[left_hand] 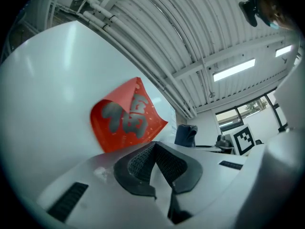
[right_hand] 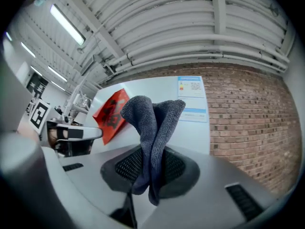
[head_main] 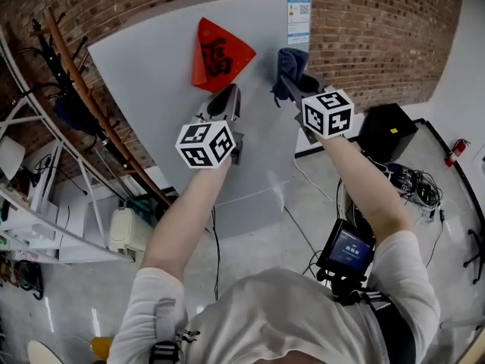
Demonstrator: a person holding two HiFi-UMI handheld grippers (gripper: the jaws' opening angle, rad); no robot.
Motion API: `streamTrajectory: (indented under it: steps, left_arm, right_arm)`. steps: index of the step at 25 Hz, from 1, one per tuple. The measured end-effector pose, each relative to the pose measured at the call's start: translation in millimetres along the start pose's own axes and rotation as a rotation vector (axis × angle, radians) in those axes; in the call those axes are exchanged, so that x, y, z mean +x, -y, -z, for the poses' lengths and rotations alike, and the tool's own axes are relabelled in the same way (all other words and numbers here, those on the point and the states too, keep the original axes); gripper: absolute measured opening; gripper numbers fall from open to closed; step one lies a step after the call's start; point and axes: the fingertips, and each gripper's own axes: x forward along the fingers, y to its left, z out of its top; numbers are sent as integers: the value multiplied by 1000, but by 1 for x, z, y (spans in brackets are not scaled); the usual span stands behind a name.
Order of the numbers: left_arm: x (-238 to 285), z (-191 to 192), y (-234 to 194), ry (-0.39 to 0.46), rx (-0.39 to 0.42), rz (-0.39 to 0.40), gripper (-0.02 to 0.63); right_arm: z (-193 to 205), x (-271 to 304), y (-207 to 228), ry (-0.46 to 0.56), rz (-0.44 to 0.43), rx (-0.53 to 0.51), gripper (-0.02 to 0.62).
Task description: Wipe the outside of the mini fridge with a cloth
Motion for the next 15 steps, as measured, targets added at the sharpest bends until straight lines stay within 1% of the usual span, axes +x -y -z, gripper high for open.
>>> streamTrajectory:
  steps: [3,8,11,15]
  left_arm:
    - [-32,-3,-28,-6,9,-49,0]
    - [-96,3,-80,-35,1,-163,0]
    - [-144,7,-113,-63,12,-245,0]
    - [-200,5,-153,-91,20,-332,0]
  right_arm:
    - [12,6,-62,16,-116,11,82]
    - [30,34,-169,21,-281,-2,82]
    - [41,54,-232,23,-362,17,83]
    - [44,85,-307,21,-435,21,81]
